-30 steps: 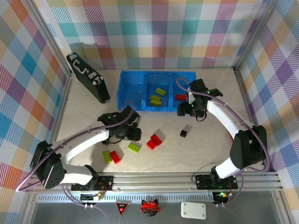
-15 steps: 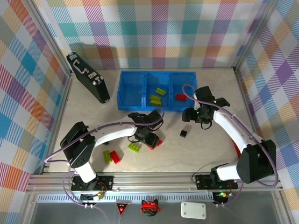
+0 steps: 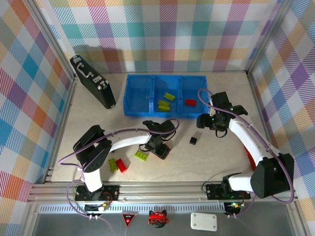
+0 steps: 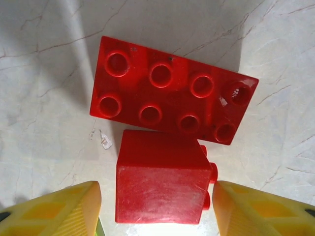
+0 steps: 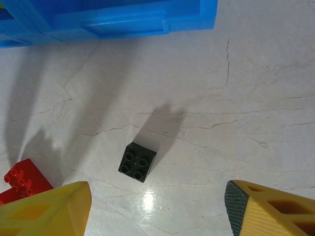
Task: Sort the legos into containers by color
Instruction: Pick up the lego from the middle-left of the table.
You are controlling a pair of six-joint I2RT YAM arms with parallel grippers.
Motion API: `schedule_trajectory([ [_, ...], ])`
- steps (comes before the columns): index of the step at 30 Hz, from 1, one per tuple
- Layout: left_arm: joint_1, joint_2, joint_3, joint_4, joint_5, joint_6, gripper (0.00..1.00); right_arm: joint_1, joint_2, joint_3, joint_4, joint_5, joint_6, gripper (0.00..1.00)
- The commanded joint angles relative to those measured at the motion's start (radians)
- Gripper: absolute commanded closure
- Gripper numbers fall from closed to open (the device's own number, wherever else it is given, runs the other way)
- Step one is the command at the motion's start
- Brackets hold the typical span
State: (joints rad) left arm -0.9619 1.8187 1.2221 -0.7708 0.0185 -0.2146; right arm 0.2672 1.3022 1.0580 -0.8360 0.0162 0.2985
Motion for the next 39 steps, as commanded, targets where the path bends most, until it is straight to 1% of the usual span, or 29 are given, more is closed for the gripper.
schedule_trajectory([
  [1,-0.011,0.008,0.026,-0.002,0.012,0.017,0.41,-0.009,-0.02,0.0,-0.025,0.007,-0.011,0.27],
  [3,-0.01,0.011,0.028,-0.004,0.006,0.02,0.42,-0.01,-0.021,0.0,-0.026,0.009,-0.01,0.27],
  [11,-0.011,0.009,0.05,-0.01,0.006,0.02,0.54,-0.014,-0.029,0.002,-0.029,0.021,-0.018,0.28],
  [18,-0.011,-0.044,0.099,-0.021,0.002,0.005,0.56,-0.032,-0.048,-0.006,-0.024,0.025,-0.012,0.28],
  [23,-0.011,-0.049,0.185,0.004,-0.031,-0.014,0.56,-0.083,-0.078,-0.028,-0.006,0.011,0.017,0.29],
  [30,-0.011,0.058,0.36,0.104,-0.106,-0.07,0.56,-0.182,-0.121,-0.055,0.005,-0.049,0.031,0.3],
  [39,-0.011,0.278,0.681,0.196,-0.217,-0.055,0.57,-0.199,-0.143,-0.062,0.003,-0.076,0.045,0.3],
])
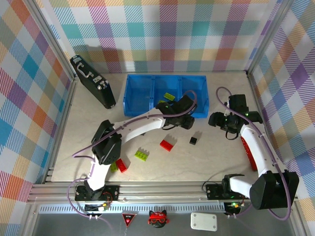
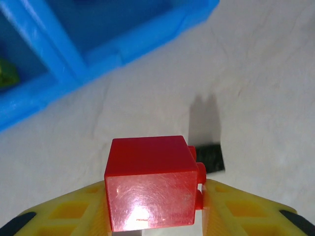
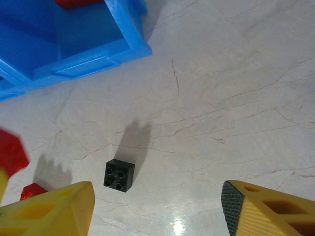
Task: Sort the legos into containers by color
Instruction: Pick up the lego from the middle-left of the table, then place the lego in the container.
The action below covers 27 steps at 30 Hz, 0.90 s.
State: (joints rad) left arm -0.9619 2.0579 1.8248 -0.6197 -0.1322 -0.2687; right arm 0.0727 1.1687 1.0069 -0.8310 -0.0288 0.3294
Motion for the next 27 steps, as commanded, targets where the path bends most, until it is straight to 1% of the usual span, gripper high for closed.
schedule_trajectory([
  [1,-0.011,0.055,0.1,0.058,-0.08,0.004,0.57,-0.005,-0.008,-0.009,-0.003,-0.031,0.012,0.3],
  [6,-0.008,0.146,0.199,0.131,-0.136,0.025,0.57,-0.008,-0.016,0.003,-0.016,-0.022,0.001,0.3],
  [10,-0.001,0.229,0.284,0.159,-0.163,0.034,0.57,-0.016,-0.04,0.01,-0.033,0.015,-0.004,0.3],
  [18,0.021,0.387,0.463,0.143,-0.125,0.038,0.56,-0.066,-0.092,-0.011,-0.034,0.036,0.015,0.3],
  [21,0.025,0.427,0.501,0.15,-0.134,0.042,0.56,-0.079,-0.101,-0.009,-0.032,0.029,0.012,0.3],
  [27,0.041,0.47,0.511,0.186,-0.16,0.029,0.56,-0.089,-0.107,-0.002,-0.033,0.021,0.008,0.3],
])
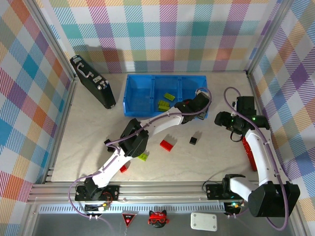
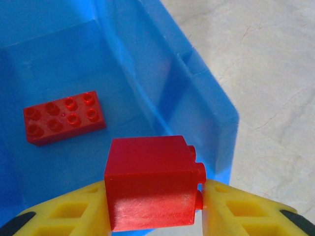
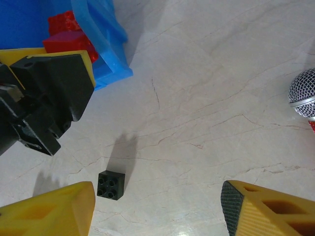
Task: Sort the legos into containers by color
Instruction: Place the lego in the container.
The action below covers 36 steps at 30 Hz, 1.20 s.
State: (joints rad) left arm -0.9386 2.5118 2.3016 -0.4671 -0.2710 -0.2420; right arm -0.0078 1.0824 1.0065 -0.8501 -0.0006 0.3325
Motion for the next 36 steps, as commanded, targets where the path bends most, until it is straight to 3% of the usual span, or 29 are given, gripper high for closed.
schedule_trajectory([
  [1,0.022,0.023,0.038,0.037,-0.019,-0.003,0.56,-0.01,-0.021,-0.003,-0.016,-0.008,0.004,0.3],
  [5,0.035,0.048,0.058,0.039,-0.007,-0.012,0.54,-0.013,-0.021,-0.003,-0.012,-0.01,0.001,0.3],
  [11,0.038,0.029,0.062,0.049,0.004,-0.01,0.39,-0.014,-0.019,0.0,-0.01,-0.014,0.003,0.3],
  [22,0.018,-0.118,0.045,0.01,0.048,0.016,0.38,-0.014,-0.018,0.02,-0.015,-0.093,-0.006,0.32],
  [28,0.004,-0.264,-0.09,-0.023,0.08,0.008,0.38,-0.013,-0.011,0.011,-0.025,-0.158,-0.014,0.33],
  [36,0.006,-0.523,-0.433,-0.033,0.088,-0.044,0.39,0.016,0.019,-0.026,-0.025,-0.217,-0.015,0.34],
])
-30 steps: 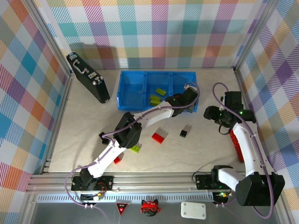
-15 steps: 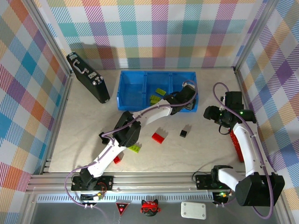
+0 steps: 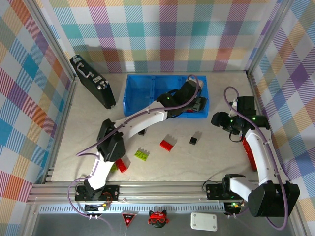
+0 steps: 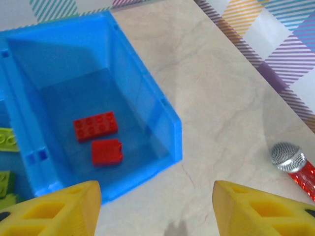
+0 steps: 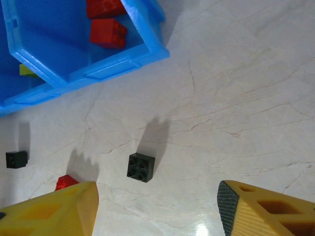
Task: Sort the legos into containers by color
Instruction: Place the lego in the container, then pick up the lego from the bottom-center of the table.
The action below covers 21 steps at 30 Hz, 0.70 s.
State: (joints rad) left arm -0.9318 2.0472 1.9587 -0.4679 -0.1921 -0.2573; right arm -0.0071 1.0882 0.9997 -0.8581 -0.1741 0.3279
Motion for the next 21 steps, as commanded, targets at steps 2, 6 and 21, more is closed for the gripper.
schedule_trajectory([
  [2,0.0,-0.116,-0.173,-0.034,0.002,-0.045,0.39,0.034,0.026,-0.024,-0.017,-0.044,-0.007,0.34],
  [6,0.01,-0.237,-0.348,-0.025,-0.005,-0.084,0.39,0.091,0.054,-0.032,-0.006,-0.036,0.007,0.35],
  [21,0.115,-0.582,-0.789,-0.025,0.011,-0.19,0.4,0.37,0.223,-0.006,0.055,0.048,0.092,0.36],
])
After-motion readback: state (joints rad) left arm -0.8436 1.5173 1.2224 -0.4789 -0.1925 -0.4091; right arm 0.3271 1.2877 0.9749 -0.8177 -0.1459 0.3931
